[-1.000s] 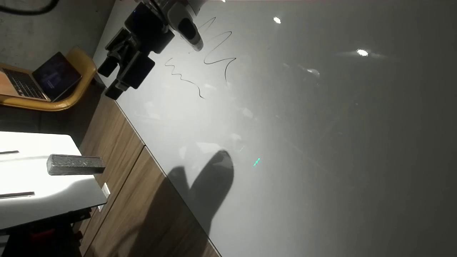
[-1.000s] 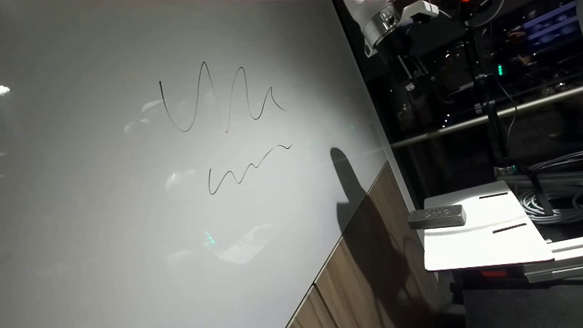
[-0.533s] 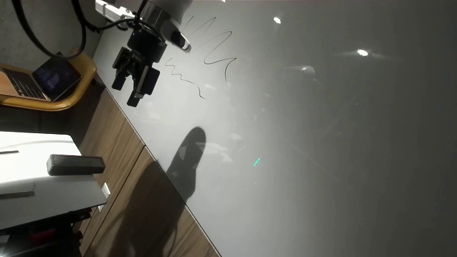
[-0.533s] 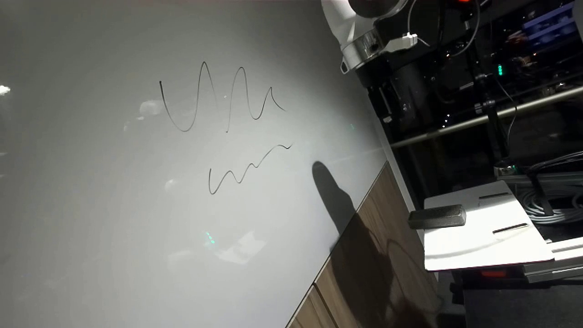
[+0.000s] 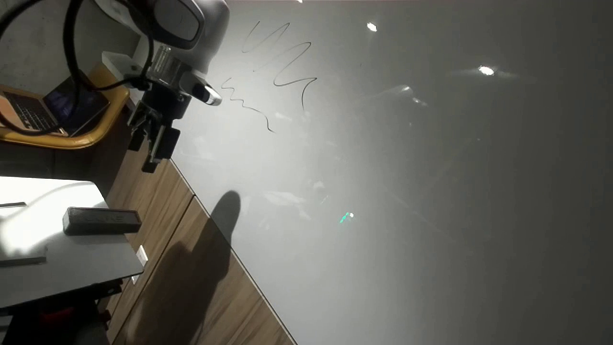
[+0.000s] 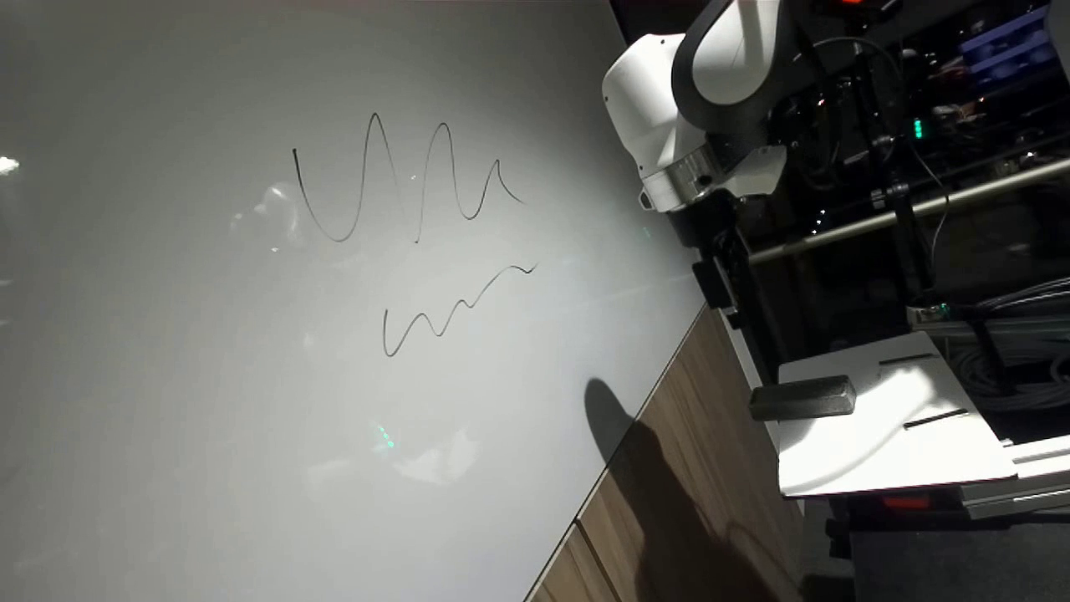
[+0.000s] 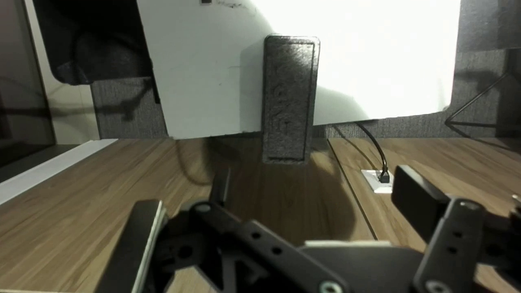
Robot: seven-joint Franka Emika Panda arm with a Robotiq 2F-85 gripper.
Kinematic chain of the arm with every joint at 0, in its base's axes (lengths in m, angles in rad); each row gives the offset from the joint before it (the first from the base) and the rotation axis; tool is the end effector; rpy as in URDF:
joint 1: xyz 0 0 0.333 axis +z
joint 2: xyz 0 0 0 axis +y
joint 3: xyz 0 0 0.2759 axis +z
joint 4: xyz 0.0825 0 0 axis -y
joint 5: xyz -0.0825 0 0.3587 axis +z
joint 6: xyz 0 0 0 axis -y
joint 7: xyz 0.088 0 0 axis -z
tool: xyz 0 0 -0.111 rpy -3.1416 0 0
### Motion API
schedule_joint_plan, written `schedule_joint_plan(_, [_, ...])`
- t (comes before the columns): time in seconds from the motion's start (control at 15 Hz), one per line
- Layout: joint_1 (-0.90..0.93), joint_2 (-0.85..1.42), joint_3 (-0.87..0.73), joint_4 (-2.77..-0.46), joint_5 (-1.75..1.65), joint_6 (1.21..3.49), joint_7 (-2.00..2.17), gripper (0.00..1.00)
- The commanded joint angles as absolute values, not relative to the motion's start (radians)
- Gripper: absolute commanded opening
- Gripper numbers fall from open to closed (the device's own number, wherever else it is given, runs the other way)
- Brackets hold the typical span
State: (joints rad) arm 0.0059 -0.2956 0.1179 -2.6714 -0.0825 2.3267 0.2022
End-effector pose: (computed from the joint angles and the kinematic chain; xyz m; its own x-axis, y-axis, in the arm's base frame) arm 0.3867 0.0434 0.3038 0.9990 -0.0279 -0.0351 -0.0243 -0.9947 0.1002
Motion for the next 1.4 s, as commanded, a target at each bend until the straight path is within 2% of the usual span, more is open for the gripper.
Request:
schedule_joint_plan(0.0, [0.036,-0.258,0.147,-2.718,-0.087,2.399,0.270,1.00])
schedule_joint_plan(0.73, [-0.005,-0.092,0.109,-2.772,-0.174,2.574,0.310,1.00])
schedule_joint_plan(1.33, [-0.009,-0.045,0.071,-2.770,-0.238,2.631,0.309,1.00])
